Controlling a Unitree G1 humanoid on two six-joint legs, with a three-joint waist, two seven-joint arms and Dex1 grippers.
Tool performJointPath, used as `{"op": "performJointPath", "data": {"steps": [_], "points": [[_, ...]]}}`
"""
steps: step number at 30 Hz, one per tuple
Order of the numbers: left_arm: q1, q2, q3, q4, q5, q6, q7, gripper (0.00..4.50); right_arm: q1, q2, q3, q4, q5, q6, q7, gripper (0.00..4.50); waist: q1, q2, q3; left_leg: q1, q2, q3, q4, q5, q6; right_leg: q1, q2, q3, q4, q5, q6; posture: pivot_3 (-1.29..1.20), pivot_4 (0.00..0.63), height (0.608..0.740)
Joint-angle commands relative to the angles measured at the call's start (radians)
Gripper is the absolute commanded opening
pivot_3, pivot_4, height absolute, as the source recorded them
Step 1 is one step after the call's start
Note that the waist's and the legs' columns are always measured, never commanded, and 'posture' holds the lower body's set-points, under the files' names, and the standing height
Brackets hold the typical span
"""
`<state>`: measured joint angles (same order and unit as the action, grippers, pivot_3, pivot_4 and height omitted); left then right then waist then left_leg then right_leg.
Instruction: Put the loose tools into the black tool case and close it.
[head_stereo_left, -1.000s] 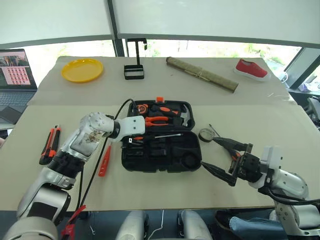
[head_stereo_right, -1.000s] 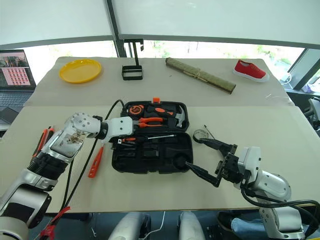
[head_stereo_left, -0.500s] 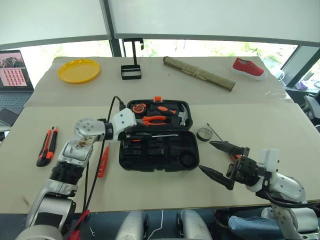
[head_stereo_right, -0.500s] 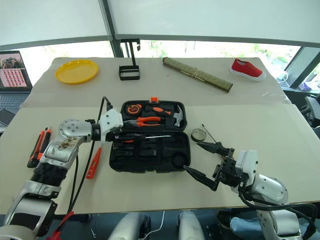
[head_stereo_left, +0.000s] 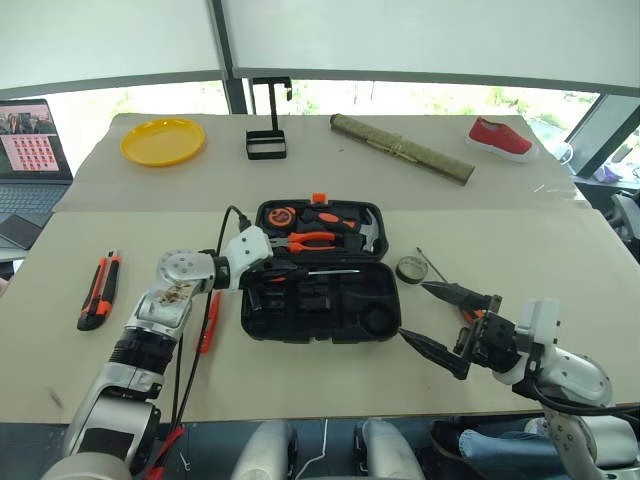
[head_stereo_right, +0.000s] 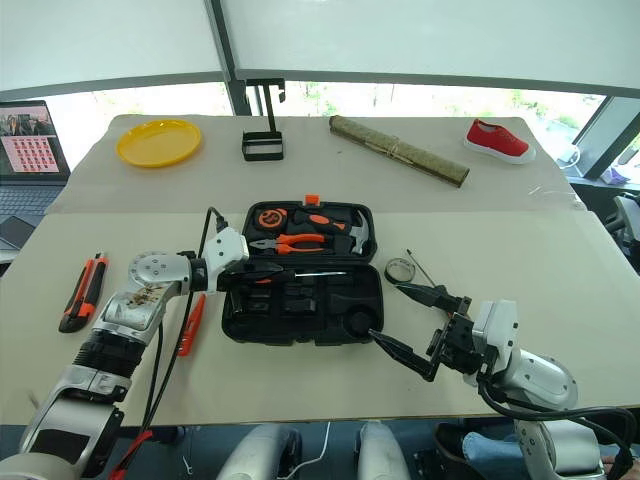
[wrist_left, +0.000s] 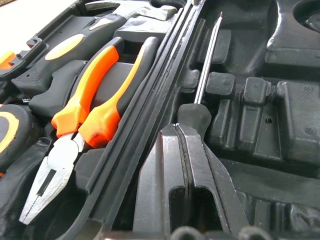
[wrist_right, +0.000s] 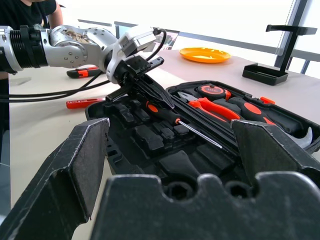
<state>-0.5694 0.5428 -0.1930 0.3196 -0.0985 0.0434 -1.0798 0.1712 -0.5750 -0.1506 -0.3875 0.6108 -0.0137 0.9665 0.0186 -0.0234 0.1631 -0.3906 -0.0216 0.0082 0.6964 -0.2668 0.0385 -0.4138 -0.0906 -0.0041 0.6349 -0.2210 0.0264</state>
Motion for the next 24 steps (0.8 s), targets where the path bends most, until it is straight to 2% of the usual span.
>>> {"op": "performJointPath", "data": {"steps": [1, 3, 7, 11, 14, 15, 17, 18, 19, 24], "points": [[0.008, -0.004, -0.09, 0.02, 0.092, 0.006, -0.008, 0.03, -0.002, 0.007, -0.019, -0.03, 0.004, -0.006, -0.011, 4.5, 0.001, 0.001, 0.0, 0.003, 0.0, -0.001, 0.0, 0.0, 0.0, 0.004, 0.0, -0.001, -0.001, 0.0, 0.0, 0.0, 0.15, 0.74], [0.006, -0.007, -0.121, 0.024, 0.126, 0.03, -0.001, 0.03, -0.002, 0.01, -0.015, -0.027, 0.0, -0.008, -0.015, 4.5, 0.002, 0.001, -0.001, 0.008, 0.001, -0.002, -0.001, -0.001, 0.001, 0.011, 0.0, -0.002, -0.004, 0.0, 0.001, 0.0, 0.15, 0.74], [0.007, -0.015, -0.142, 0.024, 0.145, 0.075, -0.003, 0.03, -0.001, 0.017, -0.012, -0.026, -0.006, -0.01, -0.019, 4.5, 0.004, 0.006, -0.005, 0.01, 0.001, -0.002, -0.001, -0.001, 0.001, 0.012, 0.0, -0.002, -0.005, 0.0, 0.001, 0.0, 0.15, 0.74], [0.028, -0.036, -0.027, -0.005, 0.035, 0.007, 0.009, 0.03, 0.006, 0.024, -0.03, -0.031, -0.006, -0.01, -0.036, 4.5, 0.003, 0.009, -0.007, 0.011, 0.001, -0.002, -0.001, -0.001, 0.001, 0.014, 0.0, -0.002, -0.004, 0.0, 0.001, 0.0, 0.15, 0.74], [0.08, -0.026, 0.115, -0.07, -0.129, -0.034, -0.049, 0.65, 0.035, 0.019, -0.074, -0.036, 0.015, -0.005, -0.048, 4.5, -0.002, 0.009, -0.007, 0.009, 0.001, -0.002, -0.001, -0.001, 0.001, 0.011, 0.0, -0.002, -0.004, 0.0, 0.001, 0.0, 0.15, 0.74], [0.1, -0.014, 0.155, -0.096, -0.187, -0.018, -0.079, 1.11, 0.05, 0.014, -0.09, -0.035, 0.017, -0.009, -0.044, 4.5, -0.004, 0.008, -0.007, 0.006, 0.001, -0.002, -0.001, -0.001, 0.001, 0.008, -0.001, -0.001, -0.004, 0.0, 0.001, 0.0, 0.15, 0.74], [0.168, 0.04, 0.241, -0.134, -0.297, -0.024, -0.175, 1.67, 0.099, 0.007, -0.141, -0.021, 0.015, -0.03, -0.032, 4.5, -0.009, 0.007, -0.006, 0.004, 0.001, -0.002, -0.001, -0.001, 0.001, 0.006, 0.0, -0.002, -0.004, 0.0, 0.001, 0.0, 0.15, 0.74], [0.195, 0.06, 0.271, -0.143, -0.33, -0.039, -0.21, 2.16, 0.117, 0.006, -0.161, -0.017, 0.014, -0.037, -0.028, 4.5, -0.012, 0.007, -0.006, 0.002, 0.002, -0.002, -0.001, -0.001, 0.001, 0.004, 0.0, -0.002, -0.004, 0.0, 0.0, 0.0, 0.15, 0.74], [0.241, 0.097, 0.315, -0.165, -0.377, -0.024, -0.252, 2.45, 0.148, 0.008, -0.19, -0.007, 0.008, -0.051, -0.024, 4.5, -0.012, 0.007, -0.006, 0.001, 0.003, -0.002, -0.002, -0.001, 0.001, 0.002, 0.0, -0.001, -0.003, 0.0, 0.0, 0.0, 0.15, 0.74], [0.405, 0.201, 0.456, -0.224, -0.478, 0.016, -0.32, 4.17, 0.279, 0.035, -0.277, 0.047, -0.026, -0.121, -0.003, 4.5, -0.007, 0.008, -0.005, 0.005, 0.003, -0.002, -0.003, -0.001, 0.001, 0.006, -0.002, -0.001, -0.005, 0.0, 0.0, 0.0, 0.15, 0.74]]}}
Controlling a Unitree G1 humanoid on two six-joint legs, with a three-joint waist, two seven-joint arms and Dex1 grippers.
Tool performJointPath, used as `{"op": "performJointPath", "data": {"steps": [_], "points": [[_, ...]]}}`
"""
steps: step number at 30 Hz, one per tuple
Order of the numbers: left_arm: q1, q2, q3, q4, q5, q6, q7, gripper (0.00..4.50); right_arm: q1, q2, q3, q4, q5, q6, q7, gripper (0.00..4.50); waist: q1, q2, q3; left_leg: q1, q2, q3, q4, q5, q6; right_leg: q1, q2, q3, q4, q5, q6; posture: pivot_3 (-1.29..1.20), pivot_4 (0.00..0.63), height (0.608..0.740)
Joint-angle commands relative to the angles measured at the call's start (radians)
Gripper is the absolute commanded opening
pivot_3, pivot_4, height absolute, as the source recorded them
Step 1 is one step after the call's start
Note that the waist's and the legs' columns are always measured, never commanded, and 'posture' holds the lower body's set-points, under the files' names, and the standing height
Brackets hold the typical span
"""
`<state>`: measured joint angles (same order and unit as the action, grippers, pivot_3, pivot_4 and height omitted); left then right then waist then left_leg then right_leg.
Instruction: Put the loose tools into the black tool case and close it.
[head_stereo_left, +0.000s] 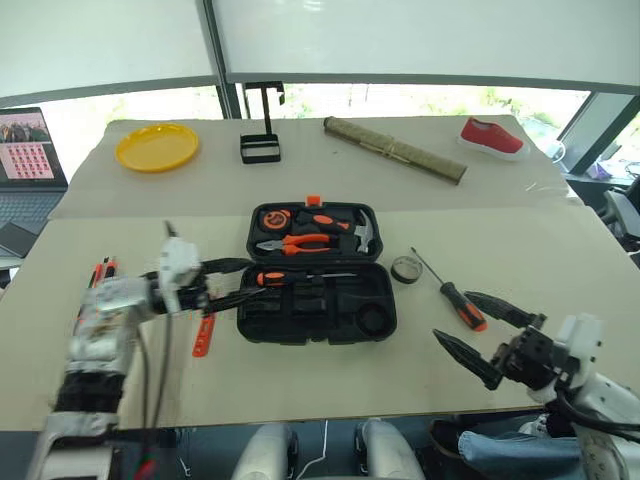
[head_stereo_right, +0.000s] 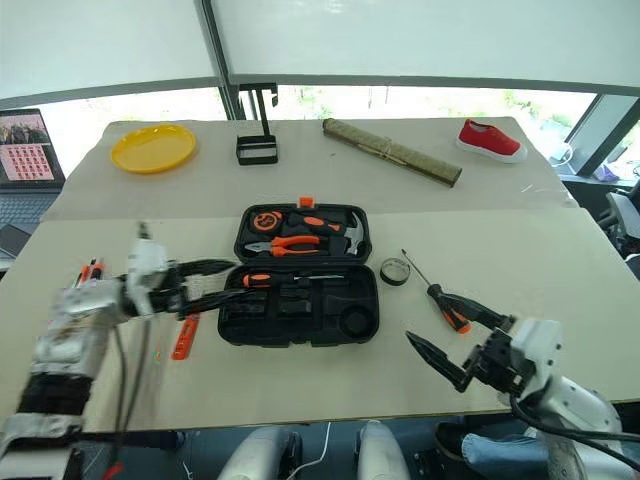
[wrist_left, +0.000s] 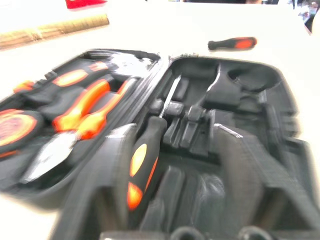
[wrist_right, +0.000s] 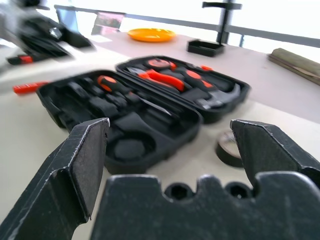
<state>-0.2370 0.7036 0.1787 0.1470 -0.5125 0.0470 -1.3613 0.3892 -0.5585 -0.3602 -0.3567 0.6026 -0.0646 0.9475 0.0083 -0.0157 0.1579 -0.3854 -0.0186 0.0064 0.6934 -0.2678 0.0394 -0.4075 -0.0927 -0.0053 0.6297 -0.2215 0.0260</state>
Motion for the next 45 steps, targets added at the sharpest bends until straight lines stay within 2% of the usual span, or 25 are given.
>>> {"op": "performJointPath", "data": {"steps": [1, 7, 12, 14, 17, 20, 24, 27, 30, 32, 33, 38, 42, 45], "points": [[0.11, 0.059, 0.118, -0.058, -0.079, 0.017, -0.048, 4.48, 0.094, 0.027, -0.084, 0.034, -0.029, -0.09, 0.024, 4.5, 0.005, 0.0, 0.0, 0.0, 0.0, 0.0, 0.0, 0.0, 0.0, 0.001, 0.0, -0.001, -0.001, 0.0, 0.0, 0.0, 0.15, 0.74], [0.251, 0.098, 0.229, -0.09, -0.116, 0.015, -0.061, 4.48, 0.19, 0.061, -0.142, 0.131, -0.058, -0.142, 0.015, 4.5, 0.006, 0.0, 0.0, 0.0, 0.001, -0.001, 0.0, -0.001, 0.001, 0.002, -0.004, -0.001, -0.002, -0.003, 0.001, 0.0, 0.15, 0.74], [0.291, 0.085, 0.239, -0.166, -0.152, 0.041, -0.048, 4.48, 0.131, 0.033, -0.136, 0.117, -0.061, -0.086, -0.036, 4.5, 0.002, 0.0, 0.0, 0.001, 0.002, -0.001, -0.001, -0.001, 0.0, 0.002, -0.01, -0.001, -0.002, -0.008, 0.003, 0.0, 0.15, 0.74], [0.286, 0.072, 0.221, -0.209, -0.172, 0.056, -0.039, 4.48, 0.054, -0.034, -0.11, 0.075, -0.085, 0.031, -0.101, 4.5, -0.001, 0.001, 0.0, 0.001, 0.002, -0.001, -0.001, -0.001, 0.0, 0.001, -0.01, -0.001, -0.002, -0.007, 0.003, 0.0, 0.15, 0.74], [0.281, 0.062, 0.188, -0.263, -0.196, 0.087, -0.047, 4.48, -0.082, -0.168, -0.043, 0.036, -0.153, 0.32, -0.237, 4.5, -0.004, 0.001, 0.0, 0.001, 0.001, 0.0, -0.001, -0.001, 0.001, 0.001, -0.011, -0.001, -0.002, -0.004, 0.0, 0.0, 0.15, 0.74], [0.277, 0.065, 0.17, -0.28, -0.193, 0.104, -0.045, 4.48, -0.172, -0.235, 0.01, 0.027, -0.144, 0.453, -0.246, 4.5, 0.001, 0.001, 0.0, -0.001, 0.0, 0.0, -0.001, -0.001, 0.001, 0.0, -0.01, -0.002, -0.001, -0.004, -0.001, 0.0, 0.15, 0.74], [0.262, 0.052, 0.135, -0.281, -0.172, 0.096, -0.04, 4.48, -0.335, -0.335, 0.156, 0.106, -0.193, 0.693, -0.25, 4.5, 0.008, 0.001, 0.0, -0.004, 0.0, -0.002, -0.001, -0.001, 0.0, -0.002, 0.0, -0.005, -0.001, -0.005, -0.002, 0.0, 0.15, 0.74], [0.259, 0.05, 0.127, -0.287, -0.168, 0.092, -0.033, 4.48, -0.385, -0.349, 0.21, 0.149, -0.221, 0.768, -0.261, 4.5, 0.01, 0.001, 0.001, -0.006, 0.0, -0.002, -0.001, -0.002, 0.0, -0.004, -0.001, -0.005, -0.002, -0.004, -0.002, 0.0, 0.15, 0.74], [0.259, 0.05, 0.126, -0.299, -0.17, 0.092, -0.025, 4.48, -0.429, -0.33, 0.239, 0.201, -0.266, 0.75, -0.284, 4.5, 0.004, 0.0, 0.0, -0.006, 0.0, -0.001, -0.001, -0.002, 0.002, -0.003, -0.001, -0.004, -0.003, -0.004, -0.001, 0.0, 0.15, 0.74], [0.265, 0.051, 0.131, -0.307, -0.171, 0.093, -0.023, 4.5, -0.435, -0.325, 0.234, 0.202, -0.271, 0.768, -0.297, 4.0, 0.003, 0.0, 0.001, -0.005, 0.0, -0.001, -0.001, -0.002, 0.002, -0.002, -0.001, -0.004, -0.003, -0.004, -0.001, 0.0, 0.15, 0.74], [0.268, 0.052, 0.133, -0.311, -0.172, 0.094, -0.022, 4.5, -0.435, -0.324, 0.231, 0.2, -0.271, 0.775, -0.302, 3.91, 0.003, 0.0, 0.001, -0.004, 0.0, -0.001, -0.001, -0.002, 0.002, -0.001, -0.001, -0.004, -0.004, -0.004, -0.001, 0.0, 0.15, 0.74], [0.285, 0.053, 0.143, -0.328, -0.179, 0.1, -0.015, 4.5, -0.412, -0.293, 0.18, 0.188, -0.281, 0.747, -0.353, 2.31, 0.005, 0.0, 0.001, -0.004, 0.0, -0.001, 0.0, -0.002, 0.002, 0.0, -0.001, -0.004, -0.004, -0.003, 0.0, 0.0, 0.15, 0.74], [0.294, 0.037, 0.142, -0.332, -0.179, 0.079, -0.015, 4.5, -0.404, -0.265, 0.14, 0.204, -0.277, 0.631, -0.334, 1.03, 0.006, 0.0, 0.001, -0.004, -0.001, -0.001, 0.0, -0.002, 0.002, 0.0, -0.001, -0.004, -0.004, -0.003, 0.001, 0.0, 0.15, 0.74], [0.311, 0.042, 0.144, -0.334, -0.189, 0.103, -0.016, 4.5, -0.412, -0.277, 0.092, 0.233, -0.277, 0.512, -0.279, 1.05, 0.003, 0.0, 0.001, -0.004, -0.001, -0.001, 0.0, -0.002, 0.002, 0.0, -0.001, -0.004, -0.004, -0.003, 0.001, 0.0, 0.15, 0.74]]}}
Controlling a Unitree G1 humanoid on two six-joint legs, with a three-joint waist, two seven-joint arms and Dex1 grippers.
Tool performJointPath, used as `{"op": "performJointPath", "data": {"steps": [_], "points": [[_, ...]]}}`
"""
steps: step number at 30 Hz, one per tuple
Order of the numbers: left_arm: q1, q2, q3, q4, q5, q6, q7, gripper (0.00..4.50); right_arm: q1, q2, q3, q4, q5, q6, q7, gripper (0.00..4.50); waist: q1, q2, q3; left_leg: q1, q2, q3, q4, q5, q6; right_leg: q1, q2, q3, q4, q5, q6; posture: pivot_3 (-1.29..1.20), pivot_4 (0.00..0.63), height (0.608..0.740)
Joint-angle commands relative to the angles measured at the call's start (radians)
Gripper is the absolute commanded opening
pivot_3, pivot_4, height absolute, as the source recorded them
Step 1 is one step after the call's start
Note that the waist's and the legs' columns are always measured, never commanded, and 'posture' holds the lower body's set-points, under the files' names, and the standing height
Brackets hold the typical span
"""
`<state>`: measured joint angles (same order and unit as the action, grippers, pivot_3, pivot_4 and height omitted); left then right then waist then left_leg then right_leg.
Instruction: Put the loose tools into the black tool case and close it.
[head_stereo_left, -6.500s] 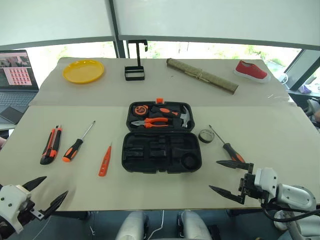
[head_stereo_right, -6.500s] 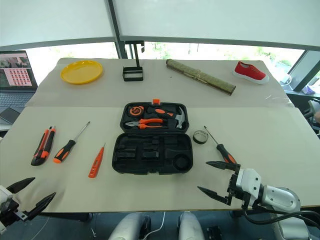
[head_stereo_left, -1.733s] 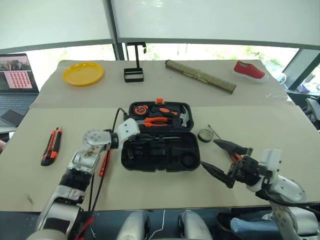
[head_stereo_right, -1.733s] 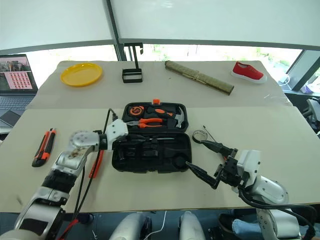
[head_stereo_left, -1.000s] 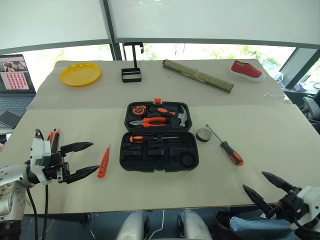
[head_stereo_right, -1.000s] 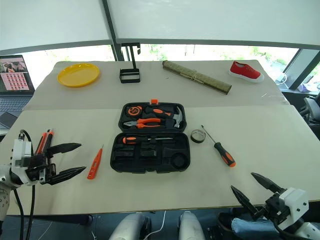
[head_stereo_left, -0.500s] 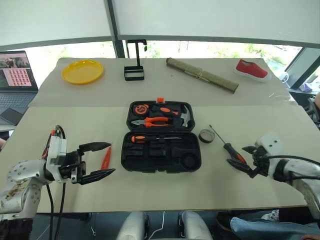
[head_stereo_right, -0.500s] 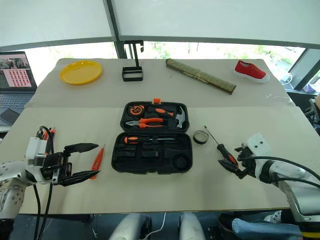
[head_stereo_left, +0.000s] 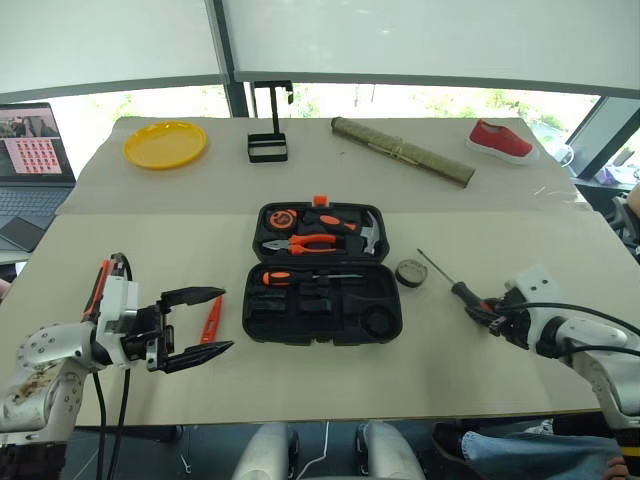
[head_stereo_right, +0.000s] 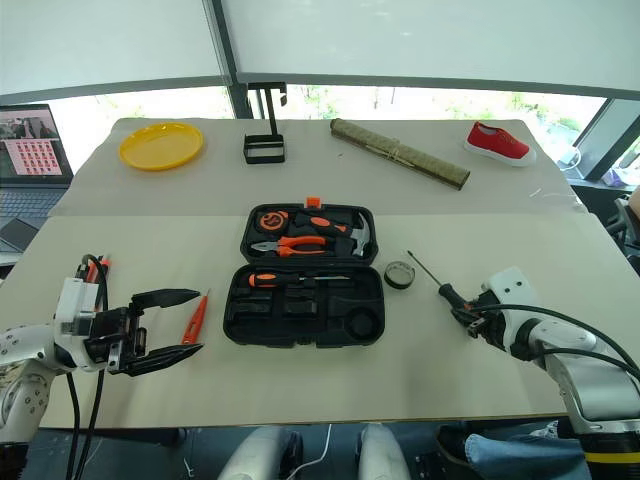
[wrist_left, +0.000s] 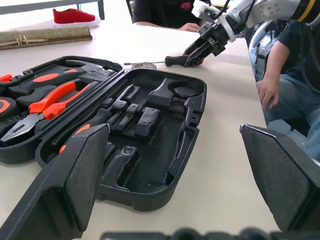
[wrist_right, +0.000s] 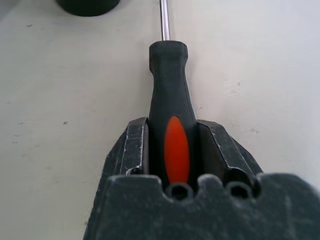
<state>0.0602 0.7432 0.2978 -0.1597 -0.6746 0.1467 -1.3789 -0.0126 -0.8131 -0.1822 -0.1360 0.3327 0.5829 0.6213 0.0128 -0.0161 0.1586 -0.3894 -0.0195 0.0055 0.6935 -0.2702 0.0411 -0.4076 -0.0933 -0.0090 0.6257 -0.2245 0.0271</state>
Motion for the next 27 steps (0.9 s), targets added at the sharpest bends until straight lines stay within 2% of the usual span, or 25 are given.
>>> {"op": "performJointPath", "data": {"steps": [1, 3, 6, 10, 13, 16, 22, 27], "points": [[0.019, -0.001, 0.03, -0.027, -0.027, 0.001, 0.005, 4.5, -0.018, -0.035, -0.099, 0.024, -0.01, -0.166, 0.065, 1.05, -0.002, 0.001, 0.0, 0.0, 0.0, 0.0, 0.0, 0.0, 0.0, 0.0, 0.0, 0.0, 0.0, 0.0, 0.0, 0.0, 0.15, 0.74], [0.028, -0.008, 0.041, -0.024, -0.027, -0.007, 0.013, 4.5, -0.048, -0.07, -0.1, 0.05, -0.029, -0.239, 0.111, 1.05, -0.004, 0.001, 0.0, 0.0, 0.0, 0.001, -0.001, 0.0, 0.0, -0.001, 0.001, 0.001, 0.001, 0.0, 0.0, 0.0, 0.15, 0.74], [0.063, -0.014, 0.068, -0.024, -0.028, -0.016, 0.026, 4.5, -0.205, -0.087, -0.013, 0.023, 0.032, -0.327, 0.3, 1.05, -0.024, 0.002, 0.002, 0.0, 0.001, 0.003, 0.0, 0.0, 0.0, -0.002, 0.001, 0.002, 0.001, 0.0, -0.001, 0.0, 0.15, 0.74], [0.104, -0.023, 0.091, -0.017, -0.019, -0.031, 0.035, 4.5, -0.454, -0.009, 0.221, 0.019, 0.01, -0.282, 0.454, 1.05, -0.041, -0.001, 0.003, 0.004, 0.005, 0.003, -0.002, 0.0, 0.0, -0.001, 0.005, 0.003, 0.001, 0.0, -0.004, 0.0, 0.15, 0.74], [0.126, -0.027, 0.11, -0.02, -0.019, -0.038, 0.045, 4.5, -0.6, 0.057, 0.379, 0.076, -0.078, -0.24, 0.494, 1.05, -0.028, -0.002, 0.004, 0.003, 0.007, 0.002, -0.002, 0.0, 0.0, -0.003, 0.007, 0.001, 0.002, 0.0, -0.006, 0.0, 0.15, 0.74], [0.158, -0.031, 0.138, -0.033, -0.02, -0.045, 0.058, 4.5, -0.737, 0.146, 0.522, 0.167, -0.176, -0.231, 0.521, 1.05, -0.023, -0.002, 0.005, -0.005, 0.003, 0.002, -0.001, 0.0, -0.002, -0.013, 0.002, 0.001, 0.006, 0.001, -0.006, 0.0, 0.15, 0.74], [0.207, -0.037, 0.167, -0.063, -0.03, -0.05, 0.076, 4.5, -0.792, 0.175, 0.62, 0.236, -0.265, -0.265, 0.585, 1.05, -0.003, -0.002, 0.005, -0.013, -0.001, -0.001, 0.0, 0.0, -0.001, -0.018, -0.005, -0.002, 0.003, 0.003, -0.002, 0.0, 0.15, 0.74], [0.225, -0.042, 0.177, -0.079, -0.03, -0.053, 0.093, 4.5, -0.777, 0.17, 0.628, 0.237, -0.293, -0.278, 0.618, 1.05, -0.008, -0.002, 0.005, -0.014, -0.001, 0.0, -0.001, -0.001, -0.002, -0.019, -0.005, -0.001, 0.001, 0.004, -0.002, 0.0, 0.15, 0.74]]}}
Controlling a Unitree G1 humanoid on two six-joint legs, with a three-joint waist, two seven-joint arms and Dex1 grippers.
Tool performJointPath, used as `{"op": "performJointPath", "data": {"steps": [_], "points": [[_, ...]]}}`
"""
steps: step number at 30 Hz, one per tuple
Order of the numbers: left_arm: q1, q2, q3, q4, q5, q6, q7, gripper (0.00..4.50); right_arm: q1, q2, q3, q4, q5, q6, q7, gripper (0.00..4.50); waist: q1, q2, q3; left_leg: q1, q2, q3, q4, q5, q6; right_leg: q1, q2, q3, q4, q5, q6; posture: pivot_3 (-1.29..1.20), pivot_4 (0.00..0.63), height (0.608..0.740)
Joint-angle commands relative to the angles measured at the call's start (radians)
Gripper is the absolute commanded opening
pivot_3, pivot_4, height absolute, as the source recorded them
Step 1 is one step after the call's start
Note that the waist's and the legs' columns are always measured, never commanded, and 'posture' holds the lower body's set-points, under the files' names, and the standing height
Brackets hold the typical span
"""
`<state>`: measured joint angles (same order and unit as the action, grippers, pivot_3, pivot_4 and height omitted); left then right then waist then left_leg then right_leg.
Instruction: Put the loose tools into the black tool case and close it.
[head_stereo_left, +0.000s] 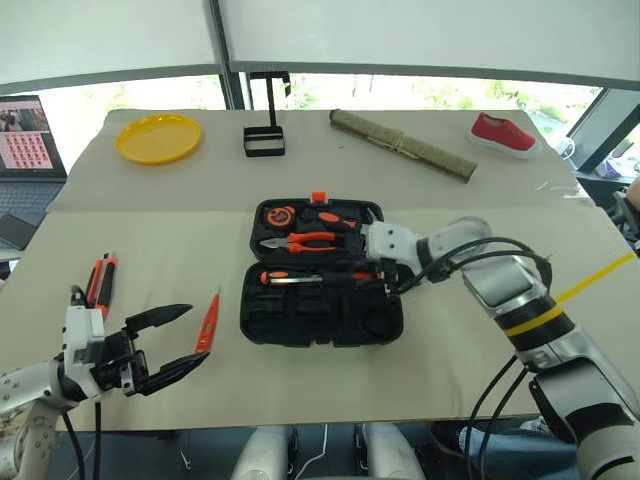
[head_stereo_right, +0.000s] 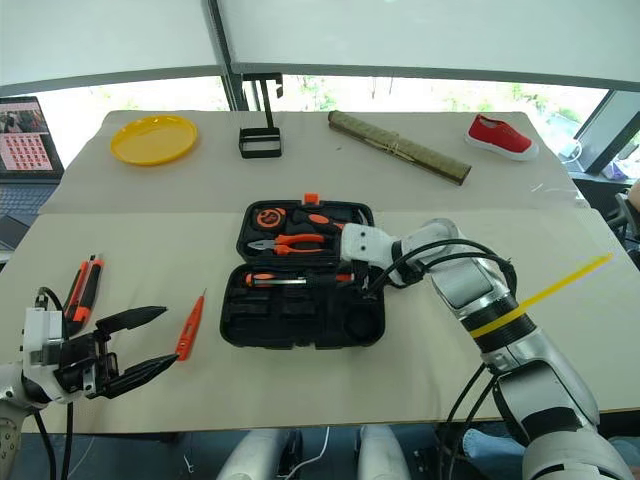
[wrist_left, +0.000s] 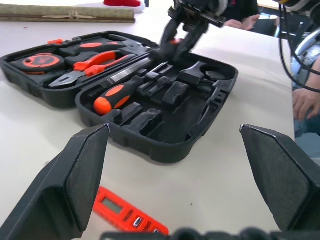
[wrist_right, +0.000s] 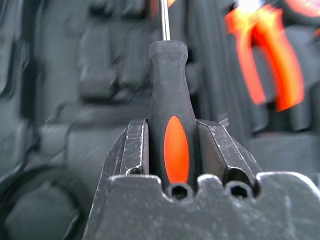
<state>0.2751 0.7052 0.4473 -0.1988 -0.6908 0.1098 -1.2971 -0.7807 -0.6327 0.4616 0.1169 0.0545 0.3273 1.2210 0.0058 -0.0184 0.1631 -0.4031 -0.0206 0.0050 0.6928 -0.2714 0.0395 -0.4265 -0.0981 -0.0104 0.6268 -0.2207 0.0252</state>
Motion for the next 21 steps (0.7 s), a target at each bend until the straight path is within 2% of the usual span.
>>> {"op": "performJointPath", "data": {"steps": [1, 18, 20, 21], "points": [[0.013, -0.006, 0.028, -0.043, -0.013, -0.016, 0.013, 4.5, -0.006, -0.012, -0.017, -0.015, -0.02, -0.024, 0.019, 1.05, -0.003, 0.0, 0.0, 0.0, 0.0, 0.0, 0.0, 0.0, 0.0, 0.0, 0.0, 0.0, 0.0, 0.0, 0.0, 0.0, 0.15, 0.74], [0.002, -0.005, 0.008, -0.035, 0.004, -0.029, 0.013, 4.5, 0.022, -0.037, -0.003, -0.011, -0.063, 0.083, 0.053, 1.05, -0.004, 0.0, 0.0, 0.002, 0.0, 0.0, 0.0, 0.0, -0.001, 0.002, 0.001, 0.0, 0.001, 0.0, -0.001, 0.0, 0.15, 0.74], [-0.005, -0.004, 0.006, -0.03, 0.007, -0.03, 0.014, 4.5, 0.018, -0.033, -0.011, -0.008, -0.055, 0.06, 0.056, 2.05, -0.003, 0.0, 0.0, 0.002, 0.0, 0.0, 0.0, 0.0, -0.001, 0.002, 0.001, 0.0, 0.001, 0.0, -0.001, 0.0, 0.15, 0.74], [-0.008, -0.005, 0.005, -0.029, 0.008, -0.031, 0.014, 4.5, 0.014, -0.028, -0.021, -0.005, -0.047, 0.045, 0.057, 2.24, -0.003, 0.0, 0.0, 0.002, 0.0, 0.0, 0.0, 0.0, -0.001, 0.002, 0.001, 0.0, 0.001, 0.0, -0.001, 0.0, 0.15, 0.74]]}}
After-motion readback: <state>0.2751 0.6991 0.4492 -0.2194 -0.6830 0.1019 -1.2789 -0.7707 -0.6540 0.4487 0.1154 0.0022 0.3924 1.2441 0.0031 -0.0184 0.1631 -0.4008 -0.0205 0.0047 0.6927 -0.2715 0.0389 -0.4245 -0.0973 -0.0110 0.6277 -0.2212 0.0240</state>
